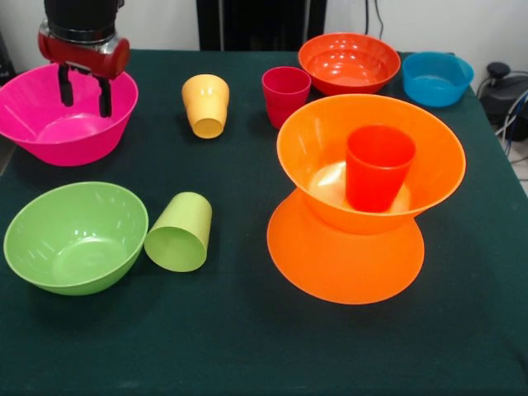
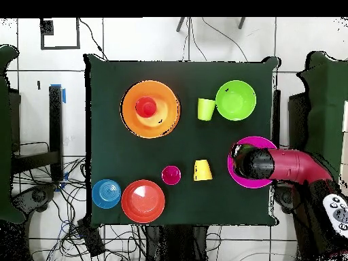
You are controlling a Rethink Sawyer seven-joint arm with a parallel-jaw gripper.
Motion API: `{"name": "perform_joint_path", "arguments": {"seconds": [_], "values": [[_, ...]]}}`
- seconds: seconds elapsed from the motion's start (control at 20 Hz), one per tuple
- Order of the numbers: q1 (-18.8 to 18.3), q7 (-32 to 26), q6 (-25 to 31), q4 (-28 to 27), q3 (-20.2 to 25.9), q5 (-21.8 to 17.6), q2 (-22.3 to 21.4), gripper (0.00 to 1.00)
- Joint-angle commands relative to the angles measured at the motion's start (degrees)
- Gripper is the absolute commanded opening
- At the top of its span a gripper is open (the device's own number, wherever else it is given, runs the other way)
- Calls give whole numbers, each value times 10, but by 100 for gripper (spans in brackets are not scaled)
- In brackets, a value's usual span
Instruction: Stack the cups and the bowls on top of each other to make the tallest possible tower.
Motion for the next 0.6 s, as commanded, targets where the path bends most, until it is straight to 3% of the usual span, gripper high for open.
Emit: {"name": "perform_joint_path", "arguments": {"seconds": [0.05,0.6], "values": [[-25,-37,9,60,70,48,1,100],[-34,-43,10,71,81,60,-7,100]]}}
